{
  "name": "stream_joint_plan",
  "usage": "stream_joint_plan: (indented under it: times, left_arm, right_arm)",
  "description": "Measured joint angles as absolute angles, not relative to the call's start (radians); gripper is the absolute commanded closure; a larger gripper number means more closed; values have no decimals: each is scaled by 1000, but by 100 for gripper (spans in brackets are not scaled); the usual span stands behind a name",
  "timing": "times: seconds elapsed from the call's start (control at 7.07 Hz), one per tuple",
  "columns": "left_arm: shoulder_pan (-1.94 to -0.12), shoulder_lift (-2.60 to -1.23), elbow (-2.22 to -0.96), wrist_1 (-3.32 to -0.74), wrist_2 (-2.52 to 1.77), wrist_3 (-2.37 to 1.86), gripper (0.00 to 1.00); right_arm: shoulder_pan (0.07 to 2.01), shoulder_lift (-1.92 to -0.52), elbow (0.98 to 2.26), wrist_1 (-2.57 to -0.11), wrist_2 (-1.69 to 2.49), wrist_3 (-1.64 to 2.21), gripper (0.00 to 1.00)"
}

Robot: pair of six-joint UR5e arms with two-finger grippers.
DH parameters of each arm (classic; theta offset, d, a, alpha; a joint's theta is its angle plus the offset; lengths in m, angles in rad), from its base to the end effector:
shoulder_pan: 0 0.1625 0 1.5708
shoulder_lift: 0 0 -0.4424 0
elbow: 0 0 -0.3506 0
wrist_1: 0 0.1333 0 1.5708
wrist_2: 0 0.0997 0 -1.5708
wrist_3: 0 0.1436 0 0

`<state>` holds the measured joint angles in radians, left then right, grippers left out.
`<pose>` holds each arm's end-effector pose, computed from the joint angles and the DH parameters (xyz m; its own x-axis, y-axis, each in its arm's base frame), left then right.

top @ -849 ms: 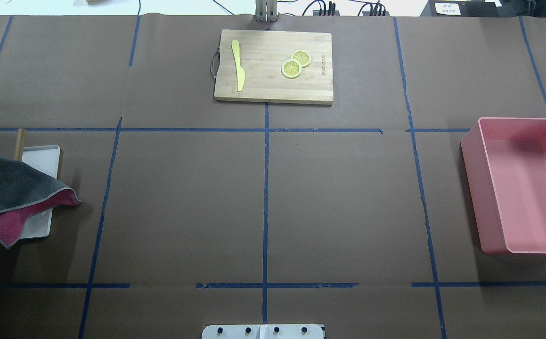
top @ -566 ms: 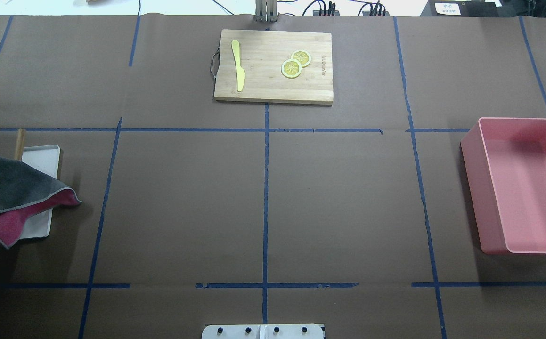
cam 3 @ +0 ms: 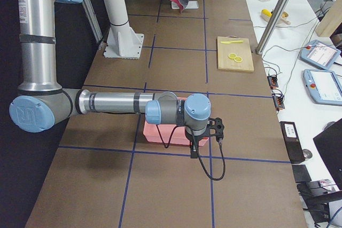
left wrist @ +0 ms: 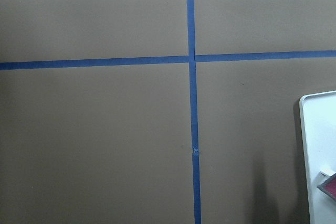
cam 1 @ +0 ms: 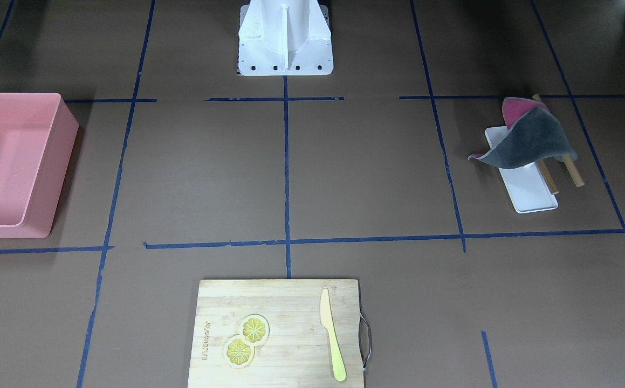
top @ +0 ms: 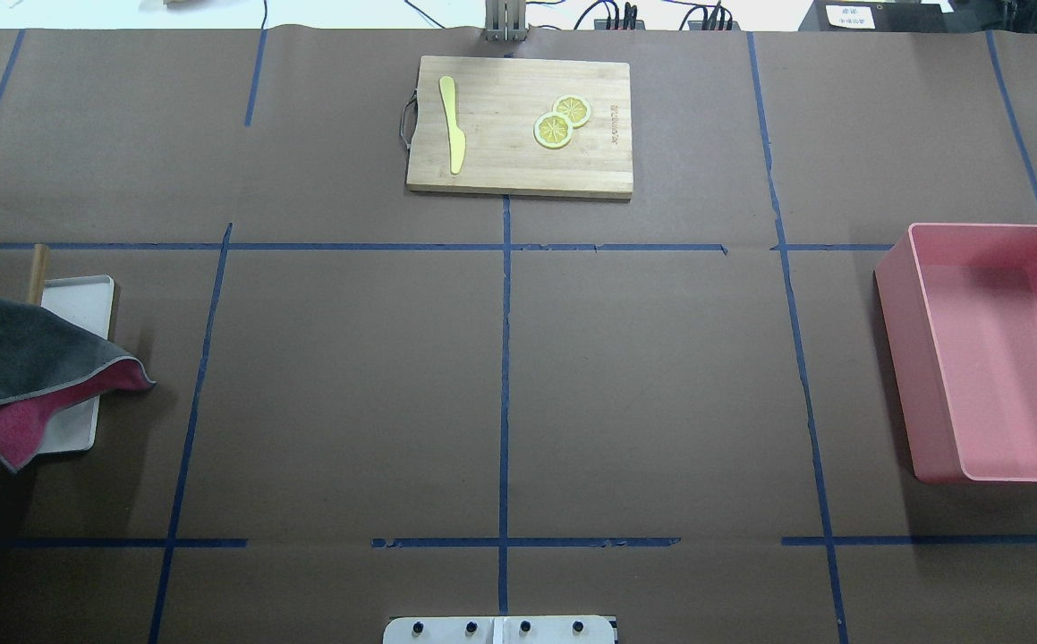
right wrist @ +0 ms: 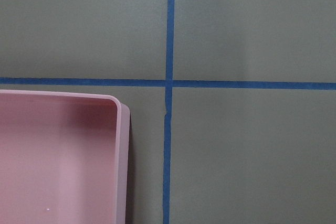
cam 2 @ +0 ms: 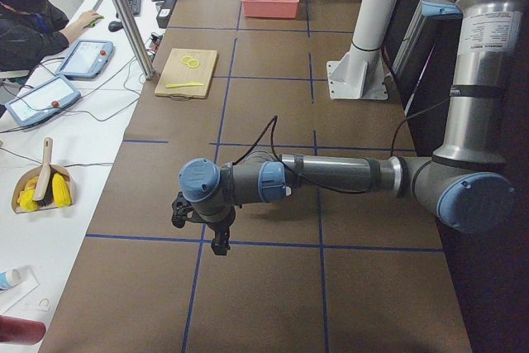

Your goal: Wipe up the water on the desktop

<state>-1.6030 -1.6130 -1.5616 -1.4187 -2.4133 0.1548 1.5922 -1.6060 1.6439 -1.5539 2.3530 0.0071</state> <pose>-0.0408 -0.4556 0.6997 0.6594 0.0443 -0.7505 -0.0705 0.9975 -0.0031 0.0415 -0.4391 0.6876 0.7099 -0.0163 0.7042 -0.0264 0.9984 0.0498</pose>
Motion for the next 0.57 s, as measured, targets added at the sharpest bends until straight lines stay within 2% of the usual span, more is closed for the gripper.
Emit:
stream_joint_plan:
  times: [0.57]
  left_arm:
    - [-1603, -1611, -1579, -1419, -2414, 148, 0]
  right_arm:
    - [1592, -1606, 1645, -1554, 2356, 6, 0]
